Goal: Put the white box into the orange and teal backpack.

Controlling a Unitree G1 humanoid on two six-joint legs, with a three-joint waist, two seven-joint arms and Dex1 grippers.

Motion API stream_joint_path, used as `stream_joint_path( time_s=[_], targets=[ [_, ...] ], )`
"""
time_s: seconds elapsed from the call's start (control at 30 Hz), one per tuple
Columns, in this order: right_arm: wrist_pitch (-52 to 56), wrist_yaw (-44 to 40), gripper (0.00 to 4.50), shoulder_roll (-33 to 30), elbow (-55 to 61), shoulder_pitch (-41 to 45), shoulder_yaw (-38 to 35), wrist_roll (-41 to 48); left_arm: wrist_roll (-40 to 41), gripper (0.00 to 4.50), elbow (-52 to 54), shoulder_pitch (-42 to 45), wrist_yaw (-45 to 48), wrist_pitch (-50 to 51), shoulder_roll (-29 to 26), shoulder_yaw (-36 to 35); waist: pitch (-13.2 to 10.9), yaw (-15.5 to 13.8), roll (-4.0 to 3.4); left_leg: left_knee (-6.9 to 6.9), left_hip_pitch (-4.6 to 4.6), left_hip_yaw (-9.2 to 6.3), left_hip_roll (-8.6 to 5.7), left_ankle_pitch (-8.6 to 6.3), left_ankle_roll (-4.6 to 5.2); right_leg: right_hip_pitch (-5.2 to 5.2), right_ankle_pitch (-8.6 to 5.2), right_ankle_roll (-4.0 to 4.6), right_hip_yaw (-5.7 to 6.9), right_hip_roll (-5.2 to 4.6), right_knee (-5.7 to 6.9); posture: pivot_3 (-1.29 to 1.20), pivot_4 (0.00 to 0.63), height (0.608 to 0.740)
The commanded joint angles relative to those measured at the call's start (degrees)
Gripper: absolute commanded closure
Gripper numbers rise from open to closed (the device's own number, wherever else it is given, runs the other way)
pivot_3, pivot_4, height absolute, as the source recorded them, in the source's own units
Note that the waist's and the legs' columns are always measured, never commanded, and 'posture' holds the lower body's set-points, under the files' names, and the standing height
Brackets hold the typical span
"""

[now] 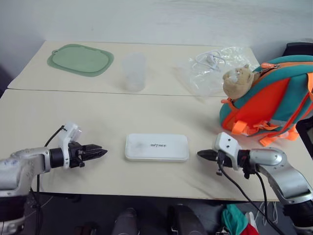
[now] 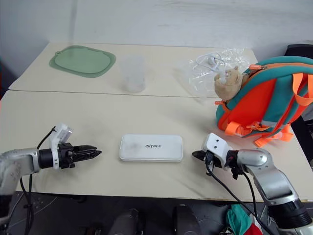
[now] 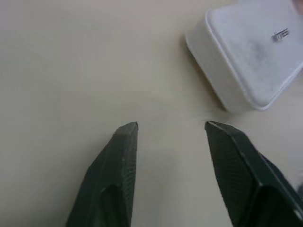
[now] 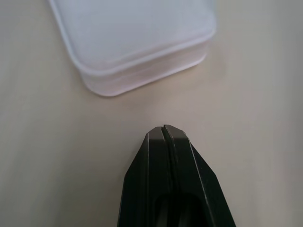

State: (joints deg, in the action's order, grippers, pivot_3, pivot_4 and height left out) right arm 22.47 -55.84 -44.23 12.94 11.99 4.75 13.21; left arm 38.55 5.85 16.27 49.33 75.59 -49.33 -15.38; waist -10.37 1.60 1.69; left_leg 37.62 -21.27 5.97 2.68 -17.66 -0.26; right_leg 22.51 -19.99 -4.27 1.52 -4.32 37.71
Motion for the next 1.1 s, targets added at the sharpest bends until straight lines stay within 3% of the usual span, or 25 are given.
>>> stream_joint_path(
  time_s=[0.03,0.17,0.37,0.67,0.83,0.9,0.97,1.1],
  targets=[
    [-2.0,-1.4,4.5,0.8,-1.1,2.1,1.6,-0.4,2.3,0.93,-8.0,7.9,-4.2,14.5,2.7,0.7,0.0,0.0,0.0,0.01,0.01,0.01,-0.01,0.02,-0.02,0.0,0.0,0.0,-0.01,0.01,0.02,0.0,0.15,0.74],
    [-3.4,-1.9,4.5,1.8,-3.1,4.1,3.2,-1.5,8.6,0.93,-13.6,12.8,-6.8,16.9,4.6,6.4,0.0,0.0,-0.01,0.11,0.0,0.05,0.0,0.03,-0.04,0.0,0.0,0.0,-0.06,0.07,0.05,0.0,0.15,0.74],
    [-4.5,-1.6,4.5,3.8,-5.3,6.4,4.8,-2.8,21.4,0.93,-20.1,16.2,-19.4,16.9,11.3,9.7,0.0,-0.4,-0.01,0.27,-0.02,0.01,-0.01,0.02,-0.02,-0.04,0.0,-0.02,-0.06,-0.02,0.09,0.0,0.15,0.74],
    [-4.1,-0.1,4.5,7.1,-4.2,6.6,6.9,-4.2,31.3,0.93,-20.8,15.0,-36.0,16.9,19.1,6.8,0.0,-1.0,-0.01,0.35,0.0,0.0,-0.05,0.01,-0.02,-0.08,0.02,-0.04,-0.05,-0.05,0.11,0.0,0.15,0.74],
    [-4.4,-0.2,4.5,6.6,-3.8,5.4,6.6,-4.2,33.7,2.45,-21.3,14.6,-40.4,16.9,20.4,3.9,0.0,-1.4,0.04,0.38,0.0,0.0,-0.06,0.01,-0.02,-0.1,0.02,-0.05,-0.03,-0.05,0.1,0.0,0.15,0.74],
    [-4.6,-0.5,4.5,5.6,-3.4,4.2,5.4,-3.9,34.5,2.86,-20.8,14.3,-40.6,16.9,20.0,3.1,0.1,-1.4,0.08,0.41,0.0,-0.03,-0.06,0.01,-0.02,-0.13,0.02,-0.05,0.0,-0.04,0.09,0.0,0.15,0.74],
    [-4.9,-0.9,4.5,4.6,-2.7,2.6,3.9,-3.1,34.0,3.08,-18.6,13.5,-39.9,16.9,19.9,1.8,0.1,-1.4,0.08,0.41,0.0,-0.04,-0.06,0.01,-0.03,-0.15,0.02,-0.05,0.01,-0.04,0.08,0.0,0.15,0.74],
    [-8.2,-1.9,4.5,2.2,0.0,-4.0,-2.9,0.7,34.5,3.09,-11.1,9.8,-34.8,11.1,19.9,-2.5,0.1,-1.4,0.08,0.38,-0.02,-0.04,-0.04,-0.01,-0.06,-0.13,0.02,-0.05,0.01,0.0,0.04,0.0,0.15,0.74]
  ],
)
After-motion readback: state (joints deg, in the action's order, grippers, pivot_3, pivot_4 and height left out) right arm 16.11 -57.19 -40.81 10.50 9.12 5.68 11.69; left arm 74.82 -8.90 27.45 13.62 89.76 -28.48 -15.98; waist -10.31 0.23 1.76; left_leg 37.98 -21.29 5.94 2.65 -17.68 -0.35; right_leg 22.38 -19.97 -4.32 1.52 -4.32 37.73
